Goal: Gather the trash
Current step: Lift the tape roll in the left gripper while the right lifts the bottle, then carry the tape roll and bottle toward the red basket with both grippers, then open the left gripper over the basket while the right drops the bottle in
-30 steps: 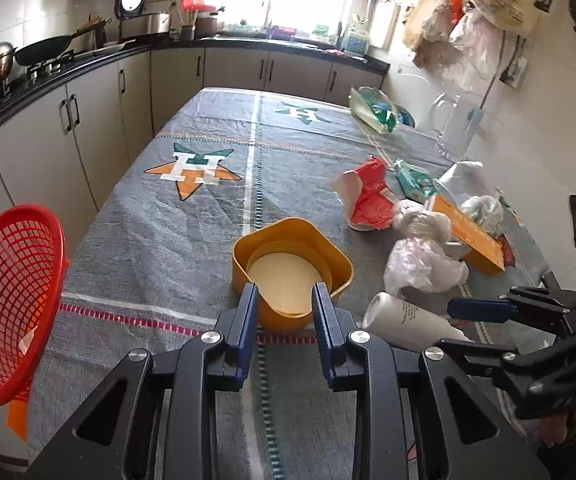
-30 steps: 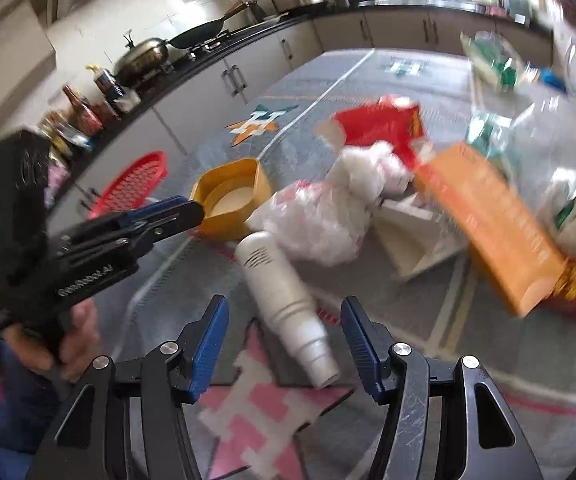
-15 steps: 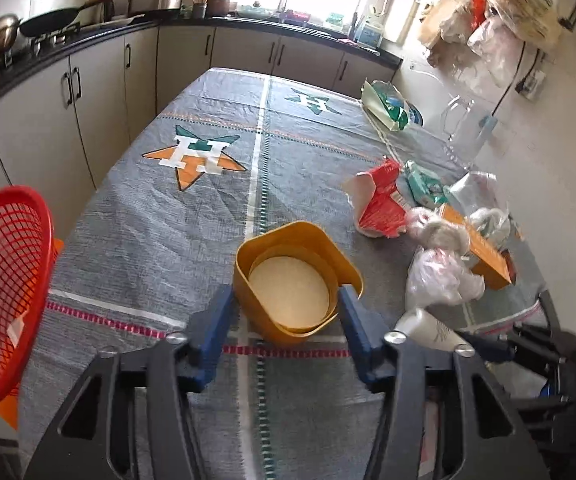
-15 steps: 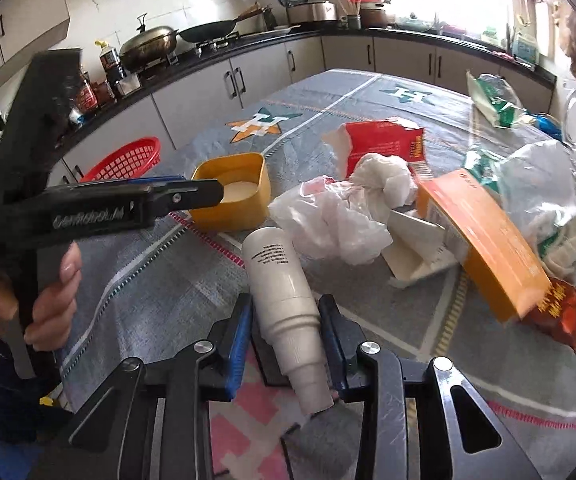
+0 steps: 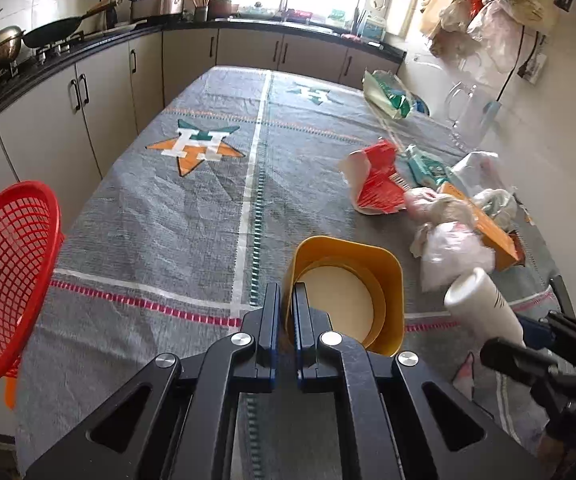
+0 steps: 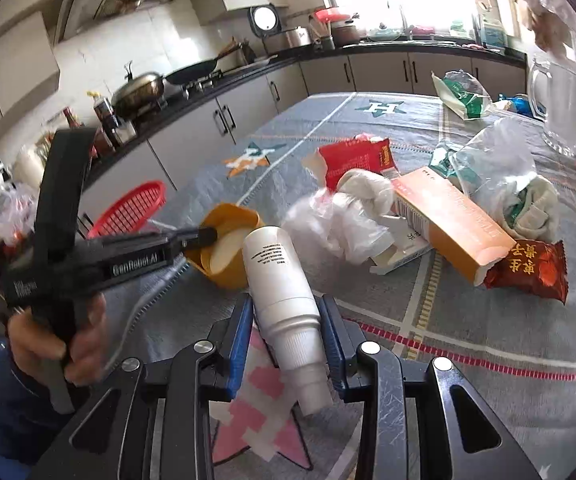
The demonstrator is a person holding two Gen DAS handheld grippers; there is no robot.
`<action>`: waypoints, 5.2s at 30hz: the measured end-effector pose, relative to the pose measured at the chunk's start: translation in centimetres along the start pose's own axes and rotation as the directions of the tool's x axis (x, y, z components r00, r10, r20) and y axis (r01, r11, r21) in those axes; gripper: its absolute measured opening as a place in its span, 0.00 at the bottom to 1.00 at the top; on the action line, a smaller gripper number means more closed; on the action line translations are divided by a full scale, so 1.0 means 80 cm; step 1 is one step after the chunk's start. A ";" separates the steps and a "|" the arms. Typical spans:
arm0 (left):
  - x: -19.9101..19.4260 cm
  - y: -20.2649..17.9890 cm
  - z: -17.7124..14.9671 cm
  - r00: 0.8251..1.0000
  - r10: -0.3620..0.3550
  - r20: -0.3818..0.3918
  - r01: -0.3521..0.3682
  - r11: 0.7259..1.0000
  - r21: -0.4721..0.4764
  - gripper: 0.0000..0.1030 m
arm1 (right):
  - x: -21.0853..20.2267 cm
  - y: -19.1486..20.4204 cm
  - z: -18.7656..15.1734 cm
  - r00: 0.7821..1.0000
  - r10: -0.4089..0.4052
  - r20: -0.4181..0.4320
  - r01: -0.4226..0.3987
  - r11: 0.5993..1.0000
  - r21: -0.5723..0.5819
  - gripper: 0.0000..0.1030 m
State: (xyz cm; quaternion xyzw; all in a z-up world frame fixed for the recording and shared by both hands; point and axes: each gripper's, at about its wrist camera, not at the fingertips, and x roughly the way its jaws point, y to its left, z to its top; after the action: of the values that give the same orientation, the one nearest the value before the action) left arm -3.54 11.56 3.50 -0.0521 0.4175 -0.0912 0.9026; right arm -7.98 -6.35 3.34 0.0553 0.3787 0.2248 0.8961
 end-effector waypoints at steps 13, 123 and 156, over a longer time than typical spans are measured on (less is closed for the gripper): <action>-0.039 -0.011 0.001 0.997 0.007 0.079 -0.010 0.999 0.038 0.05 | -0.027 -0.006 0.006 0.998 -0.008 0.064 0.003 0.997 0.073 0.36; -0.124 0.312 -0.054 0.934 0.341 0.107 -0.280 0.883 -0.377 0.05 | 0.198 0.242 0.132 0.945 0.236 -0.228 -0.261 0.961 -0.087 0.36; -0.147 0.289 -0.047 0.926 0.339 0.164 -0.265 0.896 -0.355 0.41 | 0.217 0.235 0.141 0.941 0.263 -0.211 -0.269 0.963 -0.001 0.41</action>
State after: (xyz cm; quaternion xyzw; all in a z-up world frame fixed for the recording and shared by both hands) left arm -11.08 36.58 5.90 -0.1450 0.3265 0.1276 0.9253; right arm 3.81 18.98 5.05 0.0687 0.4565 0.3538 0.8135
